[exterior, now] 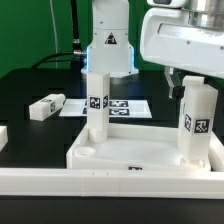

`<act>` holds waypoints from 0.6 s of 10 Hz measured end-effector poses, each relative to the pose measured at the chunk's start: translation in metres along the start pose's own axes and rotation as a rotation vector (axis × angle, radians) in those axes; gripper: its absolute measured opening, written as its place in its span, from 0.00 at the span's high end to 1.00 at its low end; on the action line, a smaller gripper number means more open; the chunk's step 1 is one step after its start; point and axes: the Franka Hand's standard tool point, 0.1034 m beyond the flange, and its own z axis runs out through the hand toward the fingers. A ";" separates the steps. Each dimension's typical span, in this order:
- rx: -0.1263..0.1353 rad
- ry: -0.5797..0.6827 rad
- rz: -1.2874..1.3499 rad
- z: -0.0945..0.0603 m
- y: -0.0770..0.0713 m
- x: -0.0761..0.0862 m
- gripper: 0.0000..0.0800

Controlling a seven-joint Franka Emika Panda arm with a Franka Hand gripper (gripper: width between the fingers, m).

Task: Assemble desk

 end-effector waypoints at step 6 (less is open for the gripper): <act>-0.001 0.036 -0.556 -0.005 -0.003 0.000 0.19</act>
Offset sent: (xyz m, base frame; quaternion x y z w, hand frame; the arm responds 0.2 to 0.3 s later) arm -0.0096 0.0085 0.0067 0.0114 0.0033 -0.2283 0.9735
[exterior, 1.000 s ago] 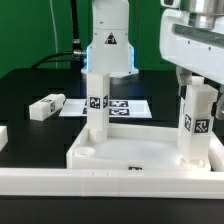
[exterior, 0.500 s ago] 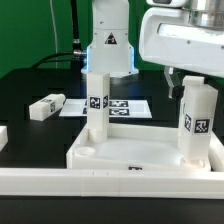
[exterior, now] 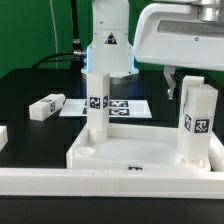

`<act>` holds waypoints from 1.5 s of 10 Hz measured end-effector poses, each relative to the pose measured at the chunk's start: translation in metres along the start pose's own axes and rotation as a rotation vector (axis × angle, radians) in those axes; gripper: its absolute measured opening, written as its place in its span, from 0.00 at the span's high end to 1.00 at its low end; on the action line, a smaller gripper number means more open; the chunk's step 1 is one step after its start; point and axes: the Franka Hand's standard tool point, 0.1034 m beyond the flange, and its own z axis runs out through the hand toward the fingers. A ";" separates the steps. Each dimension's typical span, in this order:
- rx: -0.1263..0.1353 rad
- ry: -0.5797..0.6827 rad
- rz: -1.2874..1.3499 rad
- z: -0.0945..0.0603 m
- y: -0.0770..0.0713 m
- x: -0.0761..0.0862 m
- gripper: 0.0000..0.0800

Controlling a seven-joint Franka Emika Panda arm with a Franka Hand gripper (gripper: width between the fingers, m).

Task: Assemble desk

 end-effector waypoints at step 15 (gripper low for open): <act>0.013 0.017 -0.040 -0.001 0.011 0.007 0.63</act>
Offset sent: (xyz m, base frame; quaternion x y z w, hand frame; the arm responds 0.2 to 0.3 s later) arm -0.0007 0.0019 0.0005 -0.0170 0.0176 -0.1484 0.9886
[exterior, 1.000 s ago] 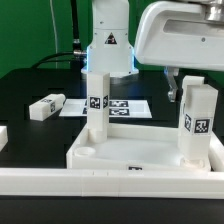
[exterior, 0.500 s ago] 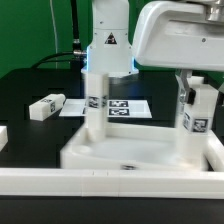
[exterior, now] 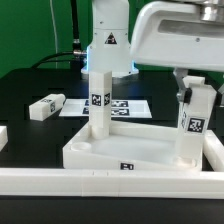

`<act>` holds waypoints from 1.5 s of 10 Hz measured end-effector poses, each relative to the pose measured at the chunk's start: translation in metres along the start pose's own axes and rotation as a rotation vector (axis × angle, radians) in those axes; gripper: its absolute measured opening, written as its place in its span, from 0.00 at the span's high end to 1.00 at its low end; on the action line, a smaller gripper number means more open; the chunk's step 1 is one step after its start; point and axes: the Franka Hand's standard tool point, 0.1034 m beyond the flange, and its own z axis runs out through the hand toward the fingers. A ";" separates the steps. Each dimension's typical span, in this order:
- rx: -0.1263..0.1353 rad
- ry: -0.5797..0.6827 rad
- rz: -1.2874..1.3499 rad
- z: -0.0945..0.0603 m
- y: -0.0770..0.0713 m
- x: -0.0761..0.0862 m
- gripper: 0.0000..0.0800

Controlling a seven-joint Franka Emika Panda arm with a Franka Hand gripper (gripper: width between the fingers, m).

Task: Assemble desk

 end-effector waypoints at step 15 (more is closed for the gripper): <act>0.083 0.008 1.255 0.006 0.006 -0.009 0.63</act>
Offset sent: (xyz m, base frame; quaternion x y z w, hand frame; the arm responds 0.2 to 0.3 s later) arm -0.0027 0.0073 -0.0102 0.0611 0.0343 0.2626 0.9623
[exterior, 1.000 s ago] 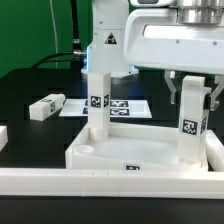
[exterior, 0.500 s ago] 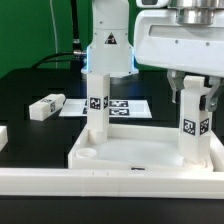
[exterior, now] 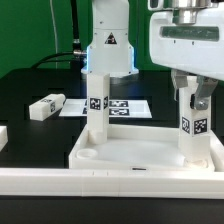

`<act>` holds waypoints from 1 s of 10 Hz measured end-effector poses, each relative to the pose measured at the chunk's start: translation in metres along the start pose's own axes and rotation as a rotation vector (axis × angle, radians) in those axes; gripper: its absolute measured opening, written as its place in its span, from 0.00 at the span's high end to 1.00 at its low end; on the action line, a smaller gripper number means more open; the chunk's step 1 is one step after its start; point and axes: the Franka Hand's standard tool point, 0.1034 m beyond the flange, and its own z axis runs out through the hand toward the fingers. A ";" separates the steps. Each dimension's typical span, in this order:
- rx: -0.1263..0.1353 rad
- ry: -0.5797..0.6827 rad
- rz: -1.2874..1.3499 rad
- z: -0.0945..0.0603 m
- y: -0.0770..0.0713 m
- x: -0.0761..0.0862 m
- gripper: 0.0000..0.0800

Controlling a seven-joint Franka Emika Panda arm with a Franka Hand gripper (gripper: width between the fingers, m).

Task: Assemble desk

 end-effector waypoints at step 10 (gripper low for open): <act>-0.029 -0.030 -0.133 0.002 0.003 -0.013 0.19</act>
Offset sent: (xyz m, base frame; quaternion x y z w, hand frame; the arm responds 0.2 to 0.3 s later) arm 0.0000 0.0043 -0.0081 0.0056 -0.0094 0.1606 0.9870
